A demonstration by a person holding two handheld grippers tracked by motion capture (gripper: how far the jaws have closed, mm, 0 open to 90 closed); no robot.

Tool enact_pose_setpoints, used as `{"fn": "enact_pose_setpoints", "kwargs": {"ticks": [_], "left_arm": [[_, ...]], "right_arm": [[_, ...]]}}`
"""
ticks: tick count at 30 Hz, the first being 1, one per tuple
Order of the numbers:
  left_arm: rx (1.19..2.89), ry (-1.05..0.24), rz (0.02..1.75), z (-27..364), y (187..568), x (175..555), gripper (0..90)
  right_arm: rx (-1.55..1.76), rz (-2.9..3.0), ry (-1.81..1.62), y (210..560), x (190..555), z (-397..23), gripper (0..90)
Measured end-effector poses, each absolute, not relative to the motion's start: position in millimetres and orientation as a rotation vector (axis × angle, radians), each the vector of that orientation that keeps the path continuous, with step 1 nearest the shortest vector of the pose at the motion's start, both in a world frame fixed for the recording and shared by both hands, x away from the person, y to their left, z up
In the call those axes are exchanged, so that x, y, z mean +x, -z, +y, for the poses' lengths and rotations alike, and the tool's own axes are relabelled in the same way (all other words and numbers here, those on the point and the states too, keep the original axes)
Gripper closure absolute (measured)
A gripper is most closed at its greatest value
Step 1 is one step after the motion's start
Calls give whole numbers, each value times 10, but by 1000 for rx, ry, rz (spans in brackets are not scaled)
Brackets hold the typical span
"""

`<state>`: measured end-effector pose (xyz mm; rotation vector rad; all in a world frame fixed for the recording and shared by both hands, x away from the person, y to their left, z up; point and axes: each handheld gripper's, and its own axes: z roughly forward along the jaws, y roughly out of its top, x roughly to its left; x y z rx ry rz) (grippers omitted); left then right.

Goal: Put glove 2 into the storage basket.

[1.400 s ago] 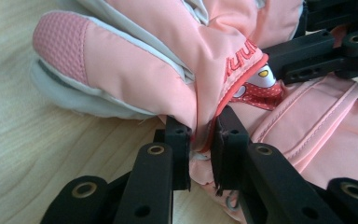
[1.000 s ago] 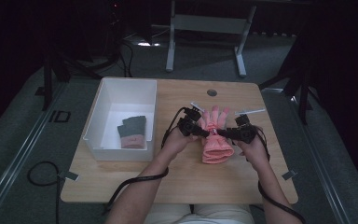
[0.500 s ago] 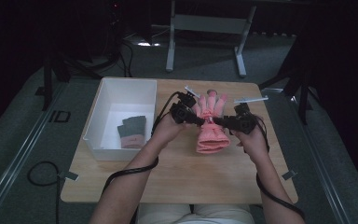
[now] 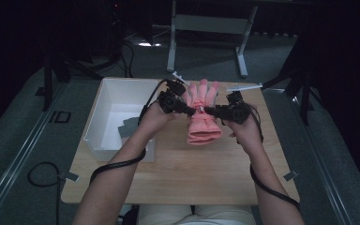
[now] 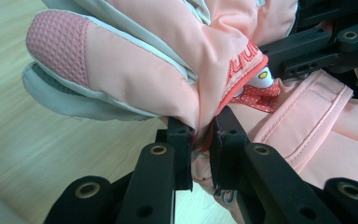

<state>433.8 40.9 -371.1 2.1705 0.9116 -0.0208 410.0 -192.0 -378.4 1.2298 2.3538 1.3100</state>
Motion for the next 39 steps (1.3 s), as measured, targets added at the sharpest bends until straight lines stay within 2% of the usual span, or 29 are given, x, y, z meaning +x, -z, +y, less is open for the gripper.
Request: {"fn": "enact_pose_setpoints", "kwargs": {"ticks": [18, 23, 39], "left_arm": [[2157, -67, 973, 984, 3260, 4290, 797], [2152, -98, 997, 1253, 3149, 4255, 798], [2140, -151, 1136, 2029, 3090, 4149, 798]], "right_arm": [[1139, 2367, -1364, 3377, 4199, -1308, 677], [1101, 2379, -1373, 3289, 4220, -1069, 677], [1007, 2464, -1399, 3276, 4322, -234, 678]]}}
